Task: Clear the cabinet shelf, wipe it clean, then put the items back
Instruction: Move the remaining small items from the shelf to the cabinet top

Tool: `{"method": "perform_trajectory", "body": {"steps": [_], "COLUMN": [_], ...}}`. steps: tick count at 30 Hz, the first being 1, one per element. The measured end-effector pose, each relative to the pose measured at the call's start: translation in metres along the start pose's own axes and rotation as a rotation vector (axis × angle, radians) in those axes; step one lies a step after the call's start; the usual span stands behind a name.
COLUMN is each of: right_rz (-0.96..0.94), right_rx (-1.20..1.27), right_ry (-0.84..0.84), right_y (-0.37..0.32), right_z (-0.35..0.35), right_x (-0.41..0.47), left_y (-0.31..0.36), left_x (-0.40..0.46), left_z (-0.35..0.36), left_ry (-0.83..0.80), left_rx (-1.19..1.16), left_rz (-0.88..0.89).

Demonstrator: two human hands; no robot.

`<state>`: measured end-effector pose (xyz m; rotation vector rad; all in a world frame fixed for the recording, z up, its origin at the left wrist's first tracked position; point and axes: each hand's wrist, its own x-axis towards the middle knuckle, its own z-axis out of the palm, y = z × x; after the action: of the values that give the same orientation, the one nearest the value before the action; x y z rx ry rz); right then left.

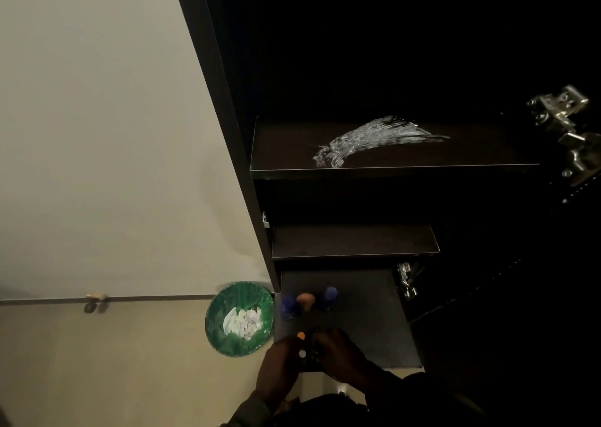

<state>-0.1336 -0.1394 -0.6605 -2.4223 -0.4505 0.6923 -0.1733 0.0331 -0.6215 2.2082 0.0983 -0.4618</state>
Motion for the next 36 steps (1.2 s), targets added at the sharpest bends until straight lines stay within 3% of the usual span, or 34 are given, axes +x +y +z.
{"method": "perform_trajectory", "body": {"steps": [17,26,29,36], "right_rz": [0.001,0.012,0.025,0.102], "right_rx": [-0.058,-0.018,-0.011,-0.003], "right_ry": [0.055,0.033,0.054,0.113], "right_y": [0.001,0.000,-0.001,0.044], "right_z": [0.006,0.006,0.004,0.035], "right_x": [0.000,-0.001,-0.006,-0.005], "left_y": [-0.001,-0.013,-0.017,-0.004], "left_x": [0.003,0.002,-0.002,-0.015], "left_z": [-0.002,0.003,-0.001,-0.005], "left_ry": [-0.011,-0.020,-0.022,0.044], "left_rx": [0.080,-0.187,-0.150,-0.091], "left_rz": [0.034,-0.079,-0.100,0.006]}}
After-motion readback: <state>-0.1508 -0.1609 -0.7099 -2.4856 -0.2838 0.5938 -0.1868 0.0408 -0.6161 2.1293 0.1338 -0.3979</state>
